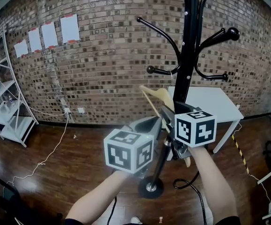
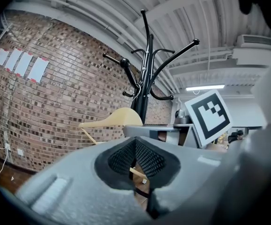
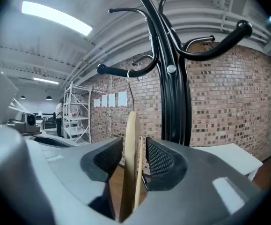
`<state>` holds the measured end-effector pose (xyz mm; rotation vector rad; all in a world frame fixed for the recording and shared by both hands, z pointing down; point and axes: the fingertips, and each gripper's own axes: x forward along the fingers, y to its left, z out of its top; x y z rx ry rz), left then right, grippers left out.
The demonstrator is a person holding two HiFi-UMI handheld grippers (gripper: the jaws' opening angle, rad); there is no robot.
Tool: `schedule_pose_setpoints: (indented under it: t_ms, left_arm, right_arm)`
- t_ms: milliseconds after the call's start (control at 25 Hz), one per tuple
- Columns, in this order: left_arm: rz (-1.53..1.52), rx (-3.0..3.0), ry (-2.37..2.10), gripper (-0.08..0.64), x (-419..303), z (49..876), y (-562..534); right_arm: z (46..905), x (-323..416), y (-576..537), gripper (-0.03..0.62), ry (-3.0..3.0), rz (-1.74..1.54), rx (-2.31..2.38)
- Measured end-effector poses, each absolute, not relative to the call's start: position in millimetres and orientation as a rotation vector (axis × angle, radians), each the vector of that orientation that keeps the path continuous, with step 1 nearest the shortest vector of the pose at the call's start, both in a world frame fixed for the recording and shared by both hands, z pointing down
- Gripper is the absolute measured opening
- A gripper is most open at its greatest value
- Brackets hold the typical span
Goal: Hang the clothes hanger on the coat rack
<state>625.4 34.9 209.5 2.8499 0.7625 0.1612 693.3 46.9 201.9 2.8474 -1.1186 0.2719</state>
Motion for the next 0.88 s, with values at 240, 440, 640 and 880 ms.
schedule_pose_setpoints:
  t_ms: [240, 440, 640, 880]
  left_arm:
    - [0.148, 2.858, 0.738, 0.003, 619, 210, 37]
    - [0.158, 2.863, 0.730, 0.003, 609, 211, 43]
    - [0.141, 2.881, 0.700, 0.003, 597, 211, 53]
    - [0.128, 2.897, 0.636, 0.003, 575, 214, 62]
  right_arm:
    - [194, 685, 61, 0.164, -1.047, 0.178, 2.840]
    - [191, 671, 71, 0.166, -1.031, 0.137, 2.846]
    - [185, 651, 80, 0.164, -1.063, 0.096, 2.856]
    - [179, 616, 91, 0.166, -1.092, 0.012, 2.863]
